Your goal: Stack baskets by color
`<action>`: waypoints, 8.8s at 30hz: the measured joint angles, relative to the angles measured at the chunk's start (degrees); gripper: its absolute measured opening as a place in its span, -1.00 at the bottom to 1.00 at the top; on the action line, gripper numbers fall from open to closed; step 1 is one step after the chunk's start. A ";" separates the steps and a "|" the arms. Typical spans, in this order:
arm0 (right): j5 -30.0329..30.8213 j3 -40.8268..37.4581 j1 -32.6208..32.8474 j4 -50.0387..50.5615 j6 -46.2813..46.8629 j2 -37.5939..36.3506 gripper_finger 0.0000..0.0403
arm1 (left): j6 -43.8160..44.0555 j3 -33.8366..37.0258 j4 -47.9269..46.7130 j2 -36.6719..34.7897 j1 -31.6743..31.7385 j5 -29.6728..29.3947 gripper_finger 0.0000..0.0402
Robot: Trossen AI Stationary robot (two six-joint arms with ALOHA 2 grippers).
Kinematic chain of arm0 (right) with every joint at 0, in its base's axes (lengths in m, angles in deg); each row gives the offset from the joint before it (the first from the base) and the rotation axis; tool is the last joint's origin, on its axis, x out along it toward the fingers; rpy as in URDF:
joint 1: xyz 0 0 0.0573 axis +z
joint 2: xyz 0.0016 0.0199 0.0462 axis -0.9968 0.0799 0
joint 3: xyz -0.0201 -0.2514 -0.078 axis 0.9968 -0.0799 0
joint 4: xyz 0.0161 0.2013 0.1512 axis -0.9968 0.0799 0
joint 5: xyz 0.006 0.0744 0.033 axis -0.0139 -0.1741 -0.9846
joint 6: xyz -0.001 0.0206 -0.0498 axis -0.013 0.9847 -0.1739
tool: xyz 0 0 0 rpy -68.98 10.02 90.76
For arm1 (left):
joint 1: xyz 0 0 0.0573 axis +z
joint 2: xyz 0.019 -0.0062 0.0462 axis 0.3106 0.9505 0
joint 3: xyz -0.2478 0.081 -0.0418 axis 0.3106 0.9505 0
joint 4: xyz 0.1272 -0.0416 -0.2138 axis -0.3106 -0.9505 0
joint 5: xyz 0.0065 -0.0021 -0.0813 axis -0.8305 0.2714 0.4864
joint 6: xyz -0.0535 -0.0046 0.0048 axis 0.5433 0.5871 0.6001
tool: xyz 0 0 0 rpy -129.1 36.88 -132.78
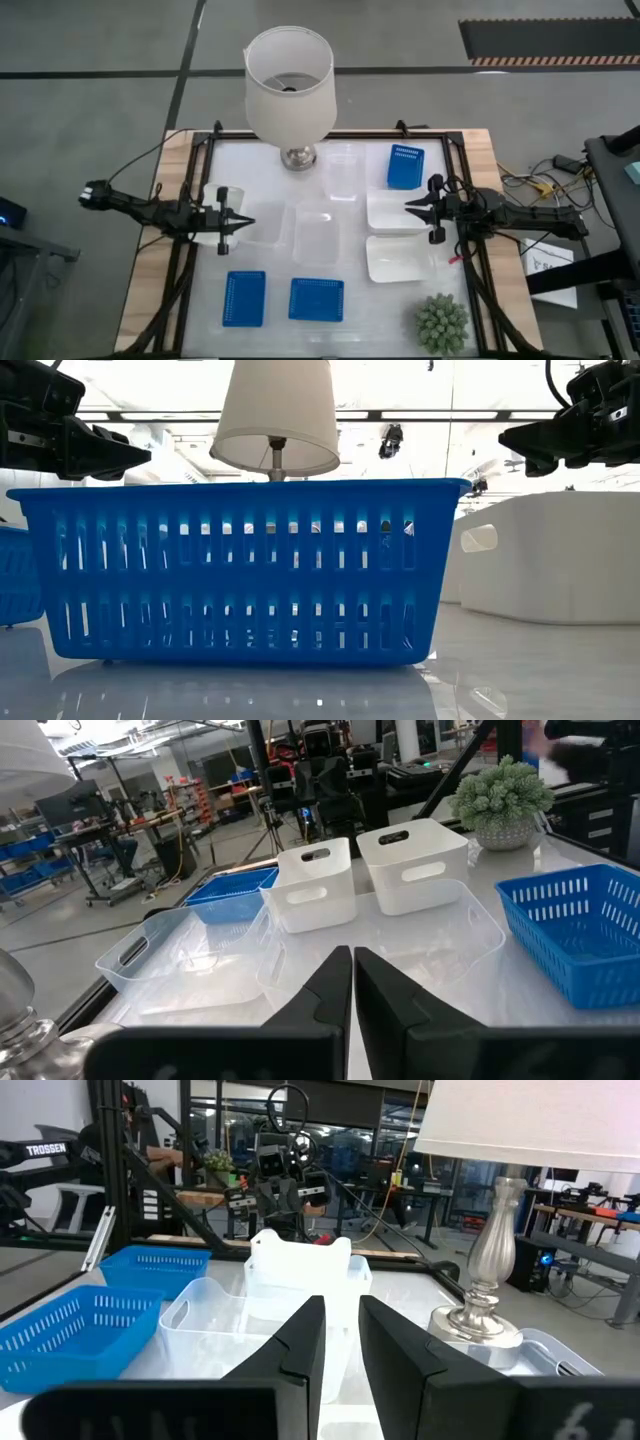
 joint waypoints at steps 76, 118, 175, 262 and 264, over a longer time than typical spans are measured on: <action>6.13 -0.01 3.62 -23.16 22.76 6.14 -0.71 | -4.47 -0.02 47.84 4.63 0.03 -13.11 -1.00; 0.05 15.01 4.80 -53.47 5.38 59.10 -0.71 | -4.38 0.04 48.01 15.13 0.04 -12.94 -1.00; -7.50 60.65 13.15 -0.80 -3.61 91.27 -0.29 | 10.32 0.59 56.00 24.76 -0.12 -8.15 -1.00; 4.07 75.47 15.27 38.98 -7.58 76.92 -0.96 | 10.21 0.63 56.05 25.66 -0.13 -8.57 -1.00; 8.06 74.40 15.27 41.06 -7.61 74.49 -0.96 | 10.21 0.63 56.05 25.64 -0.14 -8.57 -1.00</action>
